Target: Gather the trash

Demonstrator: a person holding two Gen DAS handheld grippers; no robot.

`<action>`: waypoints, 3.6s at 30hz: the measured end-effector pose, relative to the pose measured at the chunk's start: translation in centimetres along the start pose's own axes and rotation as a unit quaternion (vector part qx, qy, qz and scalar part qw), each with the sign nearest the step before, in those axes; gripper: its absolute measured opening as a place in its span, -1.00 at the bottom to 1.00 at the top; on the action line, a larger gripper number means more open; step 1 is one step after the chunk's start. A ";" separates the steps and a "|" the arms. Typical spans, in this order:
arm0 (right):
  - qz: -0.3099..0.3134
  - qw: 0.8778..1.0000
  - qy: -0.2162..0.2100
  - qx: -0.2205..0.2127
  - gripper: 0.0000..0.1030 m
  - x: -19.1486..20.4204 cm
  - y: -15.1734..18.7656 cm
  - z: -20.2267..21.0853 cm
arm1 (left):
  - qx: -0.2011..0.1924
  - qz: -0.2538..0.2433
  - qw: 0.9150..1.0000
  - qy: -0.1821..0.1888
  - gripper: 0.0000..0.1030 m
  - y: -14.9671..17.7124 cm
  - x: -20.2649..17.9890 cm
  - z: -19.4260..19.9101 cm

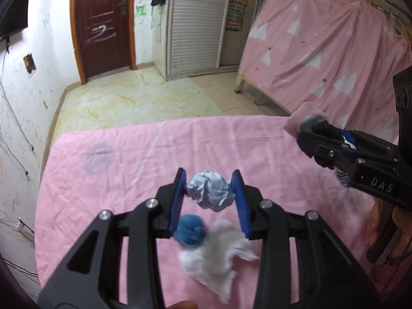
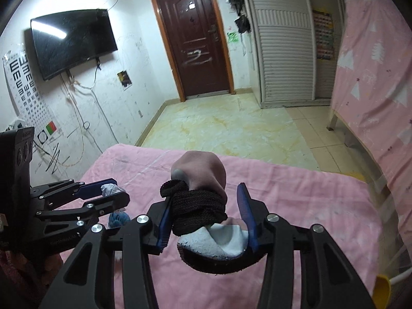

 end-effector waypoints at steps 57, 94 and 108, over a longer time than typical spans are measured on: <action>-0.324 0.937 0.049 -0.116 0.28 -31.0 26.6 13.6 | 0.090 -0.175 0.976 0.094 0.21 3.2 -39.4 -5.6; -0.164 0.982 0.018 -0.094 0.62 -14.2 18.4 10.5 | 0.004 -0.035 0.999 -0.024 0.48 0.7 -12.0 3.5; -0.048 0.998 -0.017 -0.032 0.62 -0.5 12.0 3.9 | 0.074 0.036 0.993 -0.086 0.48 1.4 2.1 -1.6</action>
Point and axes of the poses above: each gripper's, at about its wrist camera, not at the fingertips, and z roughly against the way its jaws point, x to its left, y to its underside, the point moved 10 cm from there along -z, roughly the way its jaws point, and after that the axes turned 15 degrees about x, right-handed, at the moved point
